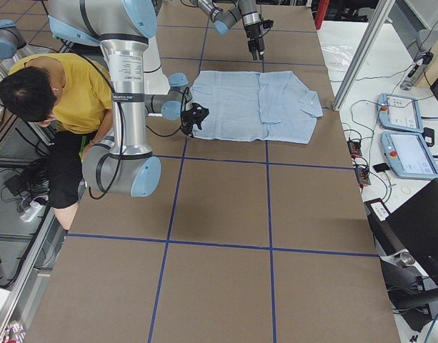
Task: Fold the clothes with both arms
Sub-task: 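Move the left gripper to the hem corner nearest it and grasp both hem corners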
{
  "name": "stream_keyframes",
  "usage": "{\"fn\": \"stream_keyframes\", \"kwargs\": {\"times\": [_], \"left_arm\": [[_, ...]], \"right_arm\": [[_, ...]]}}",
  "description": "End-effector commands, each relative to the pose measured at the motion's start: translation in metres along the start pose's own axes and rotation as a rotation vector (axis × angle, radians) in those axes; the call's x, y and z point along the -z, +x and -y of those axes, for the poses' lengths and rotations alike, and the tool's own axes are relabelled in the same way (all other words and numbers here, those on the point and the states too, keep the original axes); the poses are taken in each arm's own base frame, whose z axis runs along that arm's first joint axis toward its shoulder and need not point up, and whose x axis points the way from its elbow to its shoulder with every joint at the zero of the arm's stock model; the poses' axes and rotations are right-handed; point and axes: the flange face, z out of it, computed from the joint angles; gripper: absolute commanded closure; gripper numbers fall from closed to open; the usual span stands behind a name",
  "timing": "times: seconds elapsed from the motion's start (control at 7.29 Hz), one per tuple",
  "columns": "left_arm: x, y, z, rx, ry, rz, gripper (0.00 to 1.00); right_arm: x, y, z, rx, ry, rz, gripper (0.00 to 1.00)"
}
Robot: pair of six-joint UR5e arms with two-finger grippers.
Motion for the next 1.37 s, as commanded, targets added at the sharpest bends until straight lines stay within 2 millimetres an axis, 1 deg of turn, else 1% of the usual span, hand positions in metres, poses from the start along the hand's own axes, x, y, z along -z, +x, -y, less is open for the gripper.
{"fn": "stream_keyframes", "kwargs": {"times": [0.0,0.27,0.55,0.69,0.82,1.1,1.23], "left_arm": [[0.001,-0.001,0.002,0.001,0.014,-0.001,0.11],[0.001,-0.001,0.002,0.001,0.014,-0.001,0.11],[0.0,-0.001,0.002,0.001,0.014,0.0,0.11],[0.0,-0.009,0.004,0.004,0.015,0.007,0.11],[-0.001,-0.009,0.003,0.002,0.012,0.006,0.11],[0.0,-0.011,0.004,0.006,0.014,0.007,0.11],[0.011,-0.019,0.001,0.016,0.018,0.005,0.11]], "right_arm": [[-0.002,0.002,0.0,0.002,0.006,-0.007,0.35],[-0.003,0.003,-0.001,0.004,0.006,-0.008,0.35],[-0.003,0.002,-0.001,0.004,0.007,-0.008,0.65],[-0.003,0.002,-0.001,0.004,0.007,-0.008,0.87],[-0.001,0.001,-0.001,0.003,0.008,-0.002,1.0],[0.002,0.0,-0.002,0.004,0.002,0.002,1.0],[0.004,0.0,-0.002,0.003,-0.001,0.005,1.0]]}}
